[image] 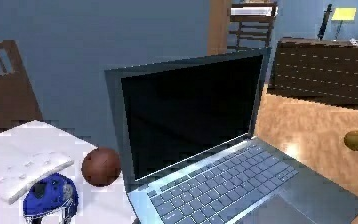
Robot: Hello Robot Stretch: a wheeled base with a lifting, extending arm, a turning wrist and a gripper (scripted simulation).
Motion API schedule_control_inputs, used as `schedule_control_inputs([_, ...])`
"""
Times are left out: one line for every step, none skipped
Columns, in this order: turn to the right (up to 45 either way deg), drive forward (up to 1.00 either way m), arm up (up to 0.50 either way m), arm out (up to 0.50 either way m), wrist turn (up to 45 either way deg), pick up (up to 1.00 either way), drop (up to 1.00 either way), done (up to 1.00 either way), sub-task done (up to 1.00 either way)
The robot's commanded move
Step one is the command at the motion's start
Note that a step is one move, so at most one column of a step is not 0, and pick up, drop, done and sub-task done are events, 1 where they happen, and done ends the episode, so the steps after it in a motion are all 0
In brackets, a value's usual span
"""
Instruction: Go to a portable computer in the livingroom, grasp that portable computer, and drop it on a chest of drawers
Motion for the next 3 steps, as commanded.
schedule_control_inputs([27.0,0.0,0.0,0.0,0.0,0.0,0.0,0.0,0.0])
schedule_control_inputs([0.0,1.0,0.0,0.0,0.0,0.0,0.0,0.0,0.0])
schedule_control_inputs([0.0,1.0,0.0,0.0,0.0,0.0,0.0,0.0,0.0])
